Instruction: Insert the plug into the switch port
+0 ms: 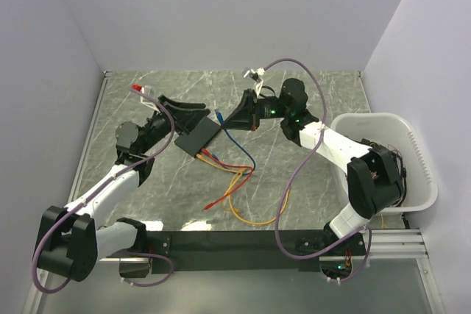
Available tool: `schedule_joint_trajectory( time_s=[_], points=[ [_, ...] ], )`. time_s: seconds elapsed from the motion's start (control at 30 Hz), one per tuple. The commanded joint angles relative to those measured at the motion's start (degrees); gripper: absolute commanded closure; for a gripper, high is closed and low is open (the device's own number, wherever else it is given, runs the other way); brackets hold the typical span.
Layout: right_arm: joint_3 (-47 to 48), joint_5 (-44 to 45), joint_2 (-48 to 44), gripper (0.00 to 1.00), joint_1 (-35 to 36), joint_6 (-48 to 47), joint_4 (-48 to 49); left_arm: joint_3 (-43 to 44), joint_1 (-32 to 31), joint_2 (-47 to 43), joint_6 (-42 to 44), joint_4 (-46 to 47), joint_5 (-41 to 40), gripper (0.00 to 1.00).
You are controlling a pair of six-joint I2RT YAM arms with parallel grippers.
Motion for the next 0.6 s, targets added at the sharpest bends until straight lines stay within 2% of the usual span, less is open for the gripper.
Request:
schedule_joint_trajectory(
  time_s=[0.0,0.33,0.57],
  points=[
    [1.6,-2.0,0.7,1.0,0.7,1.5,3.1,3.1,0.0,1.6,-0.3,4.8,2.0,0.42],
    [2.6,-2.2,2.0,1.0,1.5,2.5,3.8,3.8,-0.3,5.9,-3.5,9.9,6.1,0.47],
    [3.4,-2.2,3.1,1.0,1.7,2.9,3.7,4.8,-1.5,6.9,-2.7,9.2,7.2,0.51]
  ],
)
